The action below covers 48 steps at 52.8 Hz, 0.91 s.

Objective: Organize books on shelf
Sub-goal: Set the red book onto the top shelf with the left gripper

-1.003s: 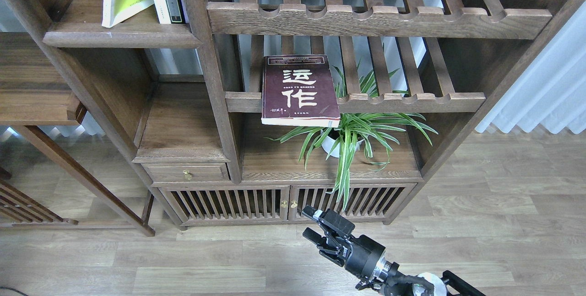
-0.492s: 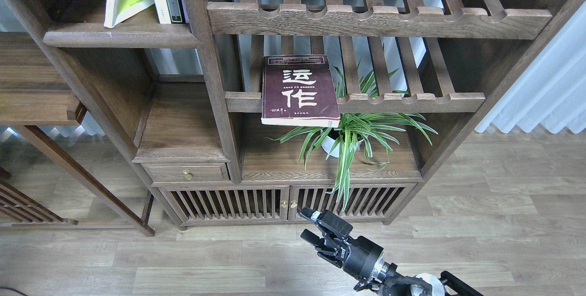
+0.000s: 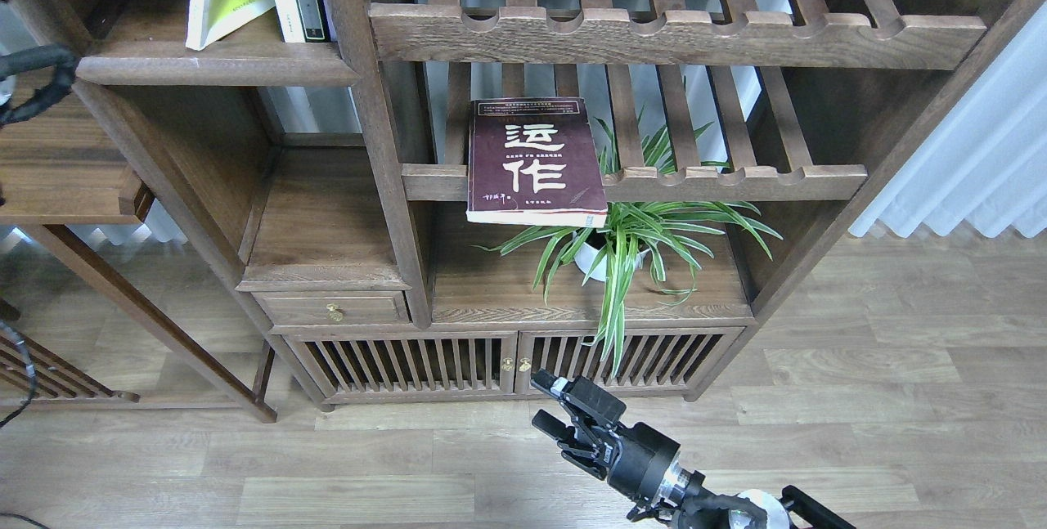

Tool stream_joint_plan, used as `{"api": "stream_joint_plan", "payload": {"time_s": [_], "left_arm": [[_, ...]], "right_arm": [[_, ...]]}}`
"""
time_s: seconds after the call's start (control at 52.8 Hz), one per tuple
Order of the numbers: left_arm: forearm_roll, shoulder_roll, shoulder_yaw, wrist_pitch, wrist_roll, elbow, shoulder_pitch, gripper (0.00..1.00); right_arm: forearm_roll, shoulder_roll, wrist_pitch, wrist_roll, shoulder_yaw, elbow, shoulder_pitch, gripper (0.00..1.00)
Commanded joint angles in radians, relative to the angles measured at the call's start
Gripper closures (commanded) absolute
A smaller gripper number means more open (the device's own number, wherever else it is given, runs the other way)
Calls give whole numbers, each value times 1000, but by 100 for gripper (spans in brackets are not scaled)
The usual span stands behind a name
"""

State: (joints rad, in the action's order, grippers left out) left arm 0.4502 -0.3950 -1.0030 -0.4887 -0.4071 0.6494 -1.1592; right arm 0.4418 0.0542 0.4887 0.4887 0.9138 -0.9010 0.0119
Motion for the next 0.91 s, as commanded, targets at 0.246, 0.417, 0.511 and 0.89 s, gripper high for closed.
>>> {"api": "stream_joint_plan", "payload": {"time_s": [0.246, 0.417, 0.511, 0.89], "left_arm": [[4, 116, 37, 0, -16, -249, -142, 94], [4, 136, 47, 0, -42, -323, -152, 94], [2, 140, 60, 0, -61, -338, -146, 94], [-4, 180, 169, 0, -75, -393, -139, 93]], "right_arm": [[0, 1, 0, 0, -1, -29, -26, 1], [0, 1, 0, 0, 1, -30, -29, 1], [0, 1, 0, 0, 1, -30, -29, 1], [0, 0, 0, 0, 2, -33, -43, 1]]}}
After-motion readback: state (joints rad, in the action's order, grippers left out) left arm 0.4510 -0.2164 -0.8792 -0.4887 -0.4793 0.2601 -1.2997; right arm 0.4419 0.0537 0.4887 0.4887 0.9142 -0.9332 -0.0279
